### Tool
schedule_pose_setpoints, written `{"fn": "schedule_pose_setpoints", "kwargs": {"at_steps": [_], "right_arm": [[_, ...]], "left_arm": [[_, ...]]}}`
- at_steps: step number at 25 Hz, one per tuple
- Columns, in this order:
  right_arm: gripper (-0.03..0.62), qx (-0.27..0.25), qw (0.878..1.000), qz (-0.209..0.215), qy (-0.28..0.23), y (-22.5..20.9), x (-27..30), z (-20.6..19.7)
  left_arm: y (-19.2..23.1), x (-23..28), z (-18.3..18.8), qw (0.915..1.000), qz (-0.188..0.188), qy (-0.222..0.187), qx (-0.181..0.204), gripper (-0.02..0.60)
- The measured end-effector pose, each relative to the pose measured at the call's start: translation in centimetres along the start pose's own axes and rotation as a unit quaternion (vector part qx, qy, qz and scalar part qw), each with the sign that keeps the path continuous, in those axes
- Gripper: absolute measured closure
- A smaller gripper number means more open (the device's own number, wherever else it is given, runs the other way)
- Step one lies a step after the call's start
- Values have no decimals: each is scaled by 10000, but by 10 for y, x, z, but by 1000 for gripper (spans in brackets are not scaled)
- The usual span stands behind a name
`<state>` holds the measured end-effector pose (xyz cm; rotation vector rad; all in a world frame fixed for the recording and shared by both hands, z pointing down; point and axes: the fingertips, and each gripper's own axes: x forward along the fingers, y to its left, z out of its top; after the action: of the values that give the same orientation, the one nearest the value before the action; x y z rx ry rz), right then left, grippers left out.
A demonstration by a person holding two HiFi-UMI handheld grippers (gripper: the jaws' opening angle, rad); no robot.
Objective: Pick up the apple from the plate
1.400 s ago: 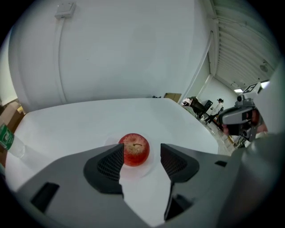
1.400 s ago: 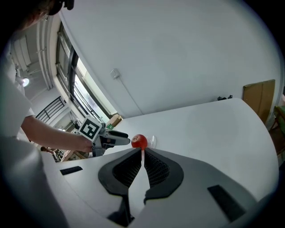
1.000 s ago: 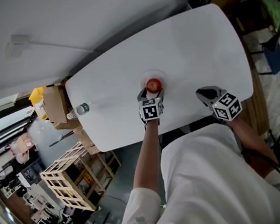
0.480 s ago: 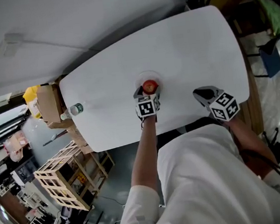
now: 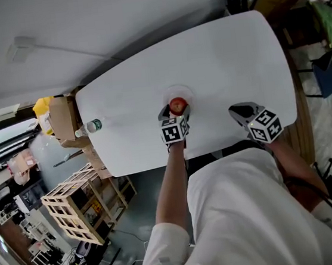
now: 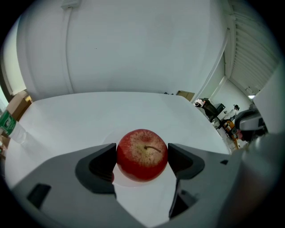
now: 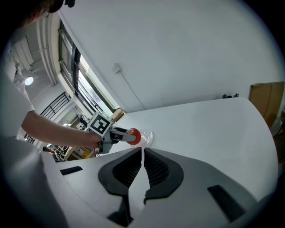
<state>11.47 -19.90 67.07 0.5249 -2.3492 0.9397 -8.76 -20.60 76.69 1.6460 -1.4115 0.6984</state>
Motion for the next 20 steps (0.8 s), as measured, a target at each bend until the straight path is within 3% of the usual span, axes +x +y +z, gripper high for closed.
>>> {"fn": "schedule_pose_setpoints", "kwargs": {"at_steps": [11,20], "right_arm": [[551,-207,9996,178,109,4,3,-3],[551,-403,9991,129,-15,44,10,1]], "left_arm": [[-13,-46,4,9979,-146,-551,-299,218],[-13,-102,-4,9939,-403,-954,-388,218]]}}
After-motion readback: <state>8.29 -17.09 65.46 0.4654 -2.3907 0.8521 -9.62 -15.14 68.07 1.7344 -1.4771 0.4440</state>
